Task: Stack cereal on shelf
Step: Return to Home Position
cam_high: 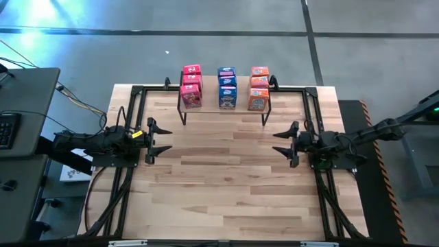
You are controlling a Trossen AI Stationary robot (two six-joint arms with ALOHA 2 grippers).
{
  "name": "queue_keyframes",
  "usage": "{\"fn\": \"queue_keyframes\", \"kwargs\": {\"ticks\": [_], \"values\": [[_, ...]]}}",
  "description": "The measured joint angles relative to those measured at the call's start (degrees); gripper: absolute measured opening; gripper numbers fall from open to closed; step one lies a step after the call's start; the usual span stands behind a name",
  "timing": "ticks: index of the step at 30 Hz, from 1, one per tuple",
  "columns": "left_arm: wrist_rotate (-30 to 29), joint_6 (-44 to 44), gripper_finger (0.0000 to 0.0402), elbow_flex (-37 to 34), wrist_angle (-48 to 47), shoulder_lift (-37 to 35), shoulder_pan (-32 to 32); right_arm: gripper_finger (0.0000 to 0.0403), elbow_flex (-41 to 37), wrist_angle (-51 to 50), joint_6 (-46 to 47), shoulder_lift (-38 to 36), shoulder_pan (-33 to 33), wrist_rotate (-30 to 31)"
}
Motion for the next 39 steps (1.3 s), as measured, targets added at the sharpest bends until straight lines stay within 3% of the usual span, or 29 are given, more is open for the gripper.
{"fn": "queue_keyframes", "kwargs": {"ticks": [12,20,30,39], "values": [[-0.02,0.02,0.0262,0.00,0.00,-0.01,0.02,0.0241,-2.83,-5.72,-1.09,-7.68,0.00,0.98],[-0.01,0.00,0.0262,0.00,0.00,0.00,0.00,0.0241,-2.83,-13.12,0.44,-8.23,0.00,4.49],[-0.01,0.01,0.0262,0.00,0.00,-0.01,0.02,0.0241,-2.85,-13.33,-3.20,-7.23,-0.02,9.03],[-0.02,0.00,0.0262,0.00,-0.02,-0.01,0.02,0.0241,-2.88,-13.34,-3.46,-7.24,-0.01,7.76]]}}
